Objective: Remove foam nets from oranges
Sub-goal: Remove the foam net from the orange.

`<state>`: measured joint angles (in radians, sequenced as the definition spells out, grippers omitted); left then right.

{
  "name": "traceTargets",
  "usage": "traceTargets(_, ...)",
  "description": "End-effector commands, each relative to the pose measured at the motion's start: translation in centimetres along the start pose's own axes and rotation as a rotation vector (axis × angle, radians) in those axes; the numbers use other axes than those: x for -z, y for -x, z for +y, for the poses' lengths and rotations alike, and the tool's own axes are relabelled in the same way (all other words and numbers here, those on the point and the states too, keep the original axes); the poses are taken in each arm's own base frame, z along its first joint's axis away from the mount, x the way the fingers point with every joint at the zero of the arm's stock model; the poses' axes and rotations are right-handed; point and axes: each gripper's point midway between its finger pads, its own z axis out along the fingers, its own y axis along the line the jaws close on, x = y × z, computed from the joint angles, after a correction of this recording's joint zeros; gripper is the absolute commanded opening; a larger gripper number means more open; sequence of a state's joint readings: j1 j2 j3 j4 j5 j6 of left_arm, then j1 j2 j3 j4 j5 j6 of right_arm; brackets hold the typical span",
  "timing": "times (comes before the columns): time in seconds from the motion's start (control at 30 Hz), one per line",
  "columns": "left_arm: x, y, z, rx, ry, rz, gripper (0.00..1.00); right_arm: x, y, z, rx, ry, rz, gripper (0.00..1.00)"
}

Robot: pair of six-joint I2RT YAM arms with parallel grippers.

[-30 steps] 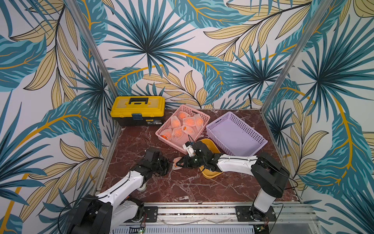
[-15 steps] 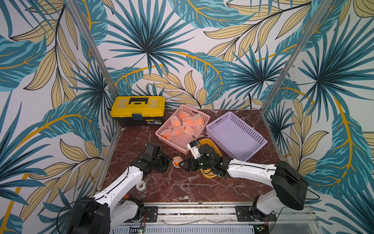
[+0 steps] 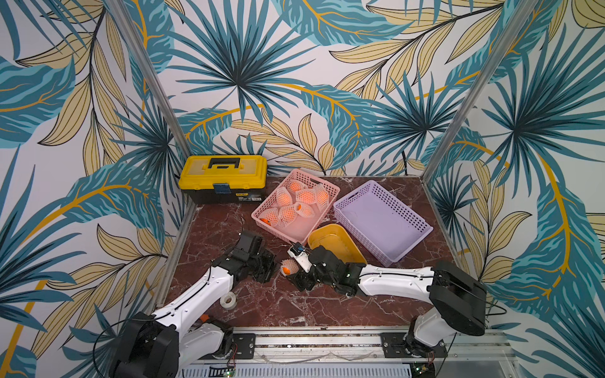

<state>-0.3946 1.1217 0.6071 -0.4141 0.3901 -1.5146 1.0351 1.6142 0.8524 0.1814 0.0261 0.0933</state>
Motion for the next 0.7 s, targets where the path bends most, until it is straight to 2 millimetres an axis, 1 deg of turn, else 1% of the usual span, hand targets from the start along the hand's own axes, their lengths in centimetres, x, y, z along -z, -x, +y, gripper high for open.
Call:
traceTargets(0.0, 0.4, -0.6, -0.7, -0.014, -0.008, 0.014, 0.07, -0.7, 0.7, 0.9, 0.107, 0.005, -0.023, 0.83)
traceTargets(0.17, 0.5, -0.8, -1.0, -0.014, -0.015, 0.016, 0.07, -2.0, 0.7, 1.4, 0.098, 0.022, -0.02, 0.81)
traceTargets(0.23, 0.6, -0.9, -1.1, -0.017, -0.018, 0.018, 0.07, -2.4, 0.8, 1.1, 0.082, 0.002, -0.024, 0.8)
traceTargets(0.43, 0.7, -1.2, -1.5, -0.023, -0.026, 0.025, 0.07, -3.3, 0.5, -0.6, 0.055, -0.109, -0.006, 0.7)
traceTargets(0.67, 0.9, -1.3, -1.9, -0.031, -0.036, 0.029, 0.07, -3.4, 0.7, -1.2, 0.047, -0.153, -0.025, 0.53)
